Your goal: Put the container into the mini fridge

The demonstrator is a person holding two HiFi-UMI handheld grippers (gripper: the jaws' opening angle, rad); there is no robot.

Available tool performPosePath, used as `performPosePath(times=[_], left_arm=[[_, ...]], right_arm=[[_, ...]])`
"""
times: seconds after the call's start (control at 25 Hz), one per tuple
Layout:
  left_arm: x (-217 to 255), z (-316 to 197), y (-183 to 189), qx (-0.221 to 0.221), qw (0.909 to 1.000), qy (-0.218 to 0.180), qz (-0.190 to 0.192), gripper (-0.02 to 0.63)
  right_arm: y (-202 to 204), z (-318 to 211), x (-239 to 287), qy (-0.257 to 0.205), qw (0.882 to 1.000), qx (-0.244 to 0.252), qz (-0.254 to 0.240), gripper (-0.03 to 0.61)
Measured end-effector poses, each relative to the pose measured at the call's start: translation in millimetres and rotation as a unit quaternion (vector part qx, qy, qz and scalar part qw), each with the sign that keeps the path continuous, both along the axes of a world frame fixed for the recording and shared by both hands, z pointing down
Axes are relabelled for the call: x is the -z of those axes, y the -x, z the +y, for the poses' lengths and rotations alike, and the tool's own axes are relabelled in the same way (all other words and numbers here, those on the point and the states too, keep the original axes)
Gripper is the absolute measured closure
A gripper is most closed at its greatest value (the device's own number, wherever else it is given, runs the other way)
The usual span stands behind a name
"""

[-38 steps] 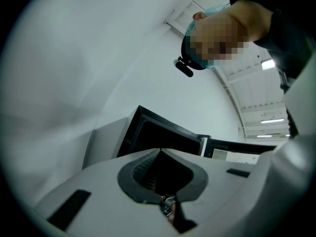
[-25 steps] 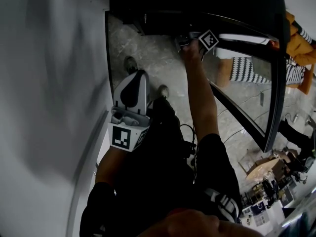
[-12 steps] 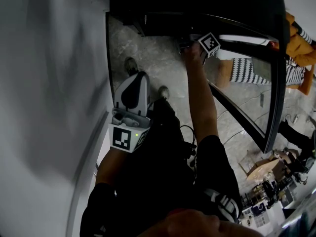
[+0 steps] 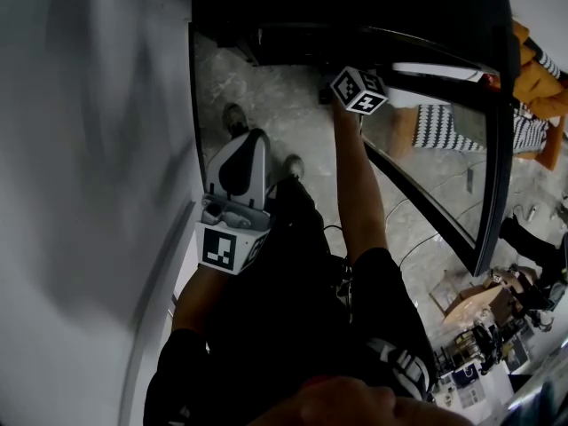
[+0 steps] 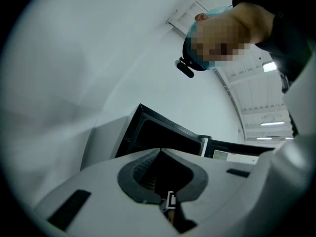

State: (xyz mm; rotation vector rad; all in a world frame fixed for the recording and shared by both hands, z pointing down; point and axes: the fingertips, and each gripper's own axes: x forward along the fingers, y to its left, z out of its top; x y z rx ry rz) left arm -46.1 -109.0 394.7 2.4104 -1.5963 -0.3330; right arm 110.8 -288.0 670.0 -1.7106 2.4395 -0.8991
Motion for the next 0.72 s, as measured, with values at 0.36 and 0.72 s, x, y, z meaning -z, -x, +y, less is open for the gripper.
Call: performPosePath(times=[0.36,0.72], left_arm=[[-6,5,1,-0.005,0.9999,0.012,-0.004,0.609],[-3,4,4,0.006,1.0000,0.007,-0.005,0.609]], right_arm=[[17,-12,-1,-0.013,0.991,0.018,0.131,0.416],[11,-29,-3,0.007,0.991,0.005,0.136,0.434]])
